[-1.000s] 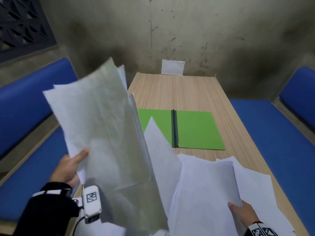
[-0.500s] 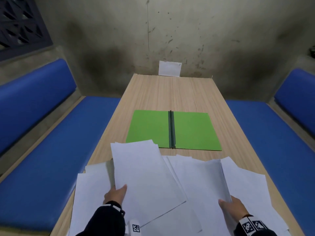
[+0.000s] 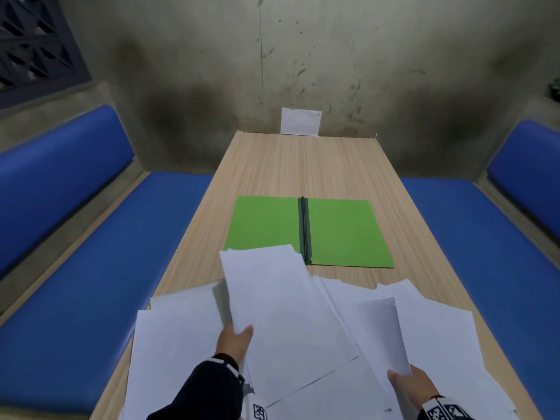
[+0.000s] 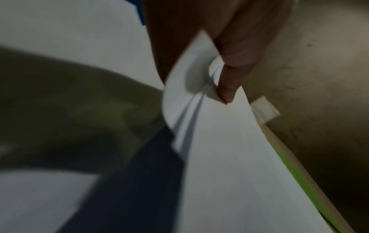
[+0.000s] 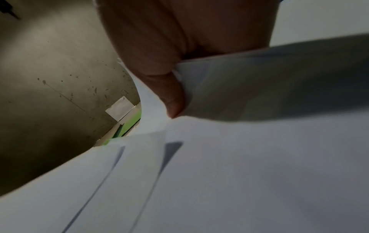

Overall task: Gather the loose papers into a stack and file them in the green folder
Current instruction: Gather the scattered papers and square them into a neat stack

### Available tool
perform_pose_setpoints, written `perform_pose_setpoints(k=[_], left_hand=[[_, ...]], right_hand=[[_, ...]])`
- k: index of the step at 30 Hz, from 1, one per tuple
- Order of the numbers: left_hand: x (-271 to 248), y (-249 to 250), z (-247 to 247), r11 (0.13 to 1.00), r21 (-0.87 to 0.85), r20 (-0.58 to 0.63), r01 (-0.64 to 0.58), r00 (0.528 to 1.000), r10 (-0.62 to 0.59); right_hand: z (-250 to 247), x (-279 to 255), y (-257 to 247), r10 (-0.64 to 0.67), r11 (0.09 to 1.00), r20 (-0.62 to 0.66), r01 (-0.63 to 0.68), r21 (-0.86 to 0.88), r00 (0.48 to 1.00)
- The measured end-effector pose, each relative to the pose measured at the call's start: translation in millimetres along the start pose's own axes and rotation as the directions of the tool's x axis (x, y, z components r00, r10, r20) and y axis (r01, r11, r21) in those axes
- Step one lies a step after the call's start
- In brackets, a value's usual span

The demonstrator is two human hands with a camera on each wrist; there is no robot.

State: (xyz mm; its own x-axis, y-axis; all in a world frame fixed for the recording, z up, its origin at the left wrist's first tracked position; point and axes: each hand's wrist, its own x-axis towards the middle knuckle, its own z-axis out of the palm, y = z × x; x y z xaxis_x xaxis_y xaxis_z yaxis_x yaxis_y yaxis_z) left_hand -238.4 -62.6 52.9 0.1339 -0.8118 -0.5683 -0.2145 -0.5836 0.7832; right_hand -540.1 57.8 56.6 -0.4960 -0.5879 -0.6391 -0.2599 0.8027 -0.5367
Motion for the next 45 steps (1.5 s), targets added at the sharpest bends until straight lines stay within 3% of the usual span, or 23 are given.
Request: perform_pose_setpoints(k=[4, 6, 12, 16, 18, 21, 22, 23, 27, 30, 32, 36, 38, 39, 41, 43, 45], left_hand=[[-18, 11, 20, 0.951, 0.211, 0.102, -0.226, 0.973, 0.209], [-21, 11, 26, 0.925, 0.228, 0.133, -0.304, 0.951, 0.280], [-26, 4, 29, 0.881, 0.319, 0.102, -0.350, 0.937, 0.335], [-53, 2, 33, 0.731, 0.485, 0.149, -0.480, 0.869, 0.471], [-69, 0, 34, 0.642, 0.492, 0.211, -0.588, 0.796, 0.568], [-85, -7, 37, 0.473, 0.339, 0.377, -0.813, 0.578, 0.723], [-91, -6, 37, 0.440, 0.314, 0.421, -0.841, 0.539, 0.730], [-98, -3, 38, 0.429, 0.326, 0.455, -0.843, 0.537, 0.710], [-96, -3, 38, 0.509, 0.469, 0.496, -0.722, 0.692, 0.524], [-86, -8, 39, 0.549, 0.530, 0.502, -0.647, 0.761, 0.411], [-81, -11, 40, 0.494, 0.618, 0.501, -0.612, 0.790, 0.352], [-79, -18, 40, 0.302, 0.801, 0.435, -0.517, 0.849, 0.301], [-78, -20, 38, 0.272, 0.845, 0.389, -0.460, 0.879, 0.276], [-78, -19, 36, 0.284, 0.852, 0.347, -0.441, 0.880, 0.325], [-77, -16, 29, 0.358, 0.847, 0.207, -0.393, 0.864, 0.459], [-76, -17, 20, 0.540, 0.786, 0.084, -0.302, 0.916, 0.391], [-65, -23, 13, 0.714, 0.686, -0.059, -0.141, 0.967, 0.247]], right_hand=[[1, 3, 3, 0.003, 1.000, -0.014, -0.003, 0.001, 1.000], [1, 4, 3, 0.010, 1.000, -0.018, -0.011, -0.008, 1.000], [3, 4, 5, -0.015, 0.997, -0.013, 0.016, 0.073, 1.000], [3, 10, 8, 0.010, 0.997, -0.031, -0.008, 0.081, 0.999], [3, 9, 7, 0.007, 0.997, -0.025, -0.005, 0.075, 1.000], [2, 8, 7, -0.028, 0.996, -0.016, 0.029, 0.081, 0.999], [3, 8, 8, -0.037, 0.997, -0.017, 0.038, 0.068, 0.999], [3, 10, 9, -0.051, 0.998, -0.027, 0.053, 0.047, 0.998], [3, 16, 11, -0.039, 0.999, -0.036, 0.039, 0.001, 0.999], [2, 17, 13, -0.021, 1.000, -0.026, 0.021, -0.005, 0.999], [4, 20, 16, -0.008, 1.000, -0.020, 0.008, 0.003, 1.000], [5, 16, 12, 0.012, 0.997, -0.069, -0.007, 0.073, 0.998], [3, 13, 10, 0.002, 0.998, -0.048, 0.001, 0.058, 0.999], [2, 12, 9, -0.004, 0.999, -0.032, 0.006, 0.049, 0.999], [1, 10, 10, 0.013, 0.999, -0.010, -0.013, 0.035, 1.000], [0, 11, 9, 0.012, 0.999, -0.010, -0.012, 0.043, 1.000], [0, 10, 9, 0.019, 0.999, -0.010, -0.018, 0.040, 1.000]])
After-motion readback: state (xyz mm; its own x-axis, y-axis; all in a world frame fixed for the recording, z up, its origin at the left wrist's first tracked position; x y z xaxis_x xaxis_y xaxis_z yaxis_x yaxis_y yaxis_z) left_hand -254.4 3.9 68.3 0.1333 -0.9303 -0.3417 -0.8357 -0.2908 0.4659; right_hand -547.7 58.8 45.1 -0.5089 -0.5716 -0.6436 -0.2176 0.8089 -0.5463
